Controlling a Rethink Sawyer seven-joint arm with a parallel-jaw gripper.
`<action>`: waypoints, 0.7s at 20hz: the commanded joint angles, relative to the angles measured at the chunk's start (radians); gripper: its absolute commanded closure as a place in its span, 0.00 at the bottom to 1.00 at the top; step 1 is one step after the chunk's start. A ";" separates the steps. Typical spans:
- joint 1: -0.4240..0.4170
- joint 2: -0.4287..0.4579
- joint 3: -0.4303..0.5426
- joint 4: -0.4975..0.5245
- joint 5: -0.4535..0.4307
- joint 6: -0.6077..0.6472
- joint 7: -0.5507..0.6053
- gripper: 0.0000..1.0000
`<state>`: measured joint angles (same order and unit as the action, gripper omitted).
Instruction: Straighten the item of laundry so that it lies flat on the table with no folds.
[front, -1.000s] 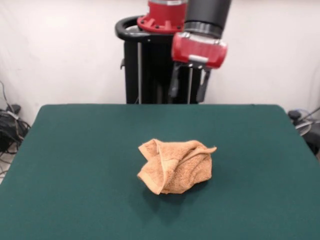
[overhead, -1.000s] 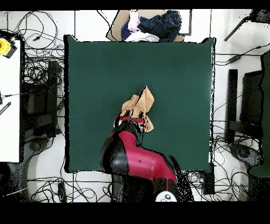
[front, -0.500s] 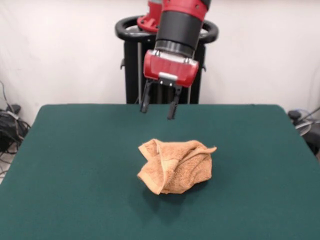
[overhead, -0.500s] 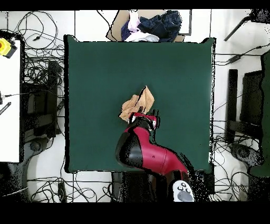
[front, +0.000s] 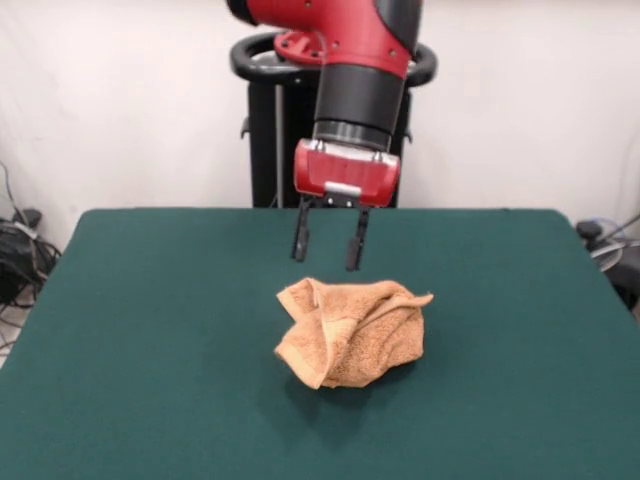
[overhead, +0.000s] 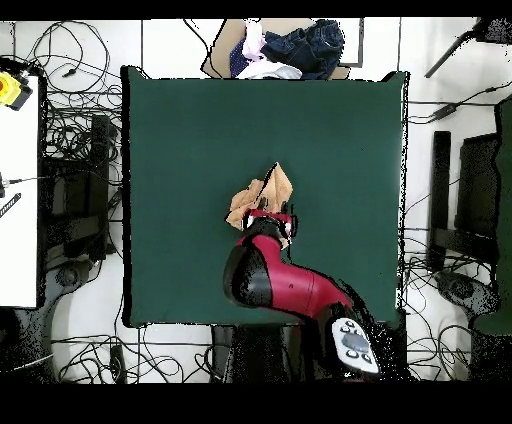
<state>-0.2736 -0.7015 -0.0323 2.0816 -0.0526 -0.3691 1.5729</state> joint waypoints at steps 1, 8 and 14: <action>-0.054 0.092 0.183 -0.050 -0.066 -0.119 0.292 0.00; -0.077 0.150 0.208 -0.058 -0.090 -0.230 0.309 0.00; -0.081 0.197 0.212 -0.077 -0.086 -0.289 0.296 0.00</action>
<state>-0.3403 -0.5700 0.0819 2.0752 -0.1076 -0.5991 1.5842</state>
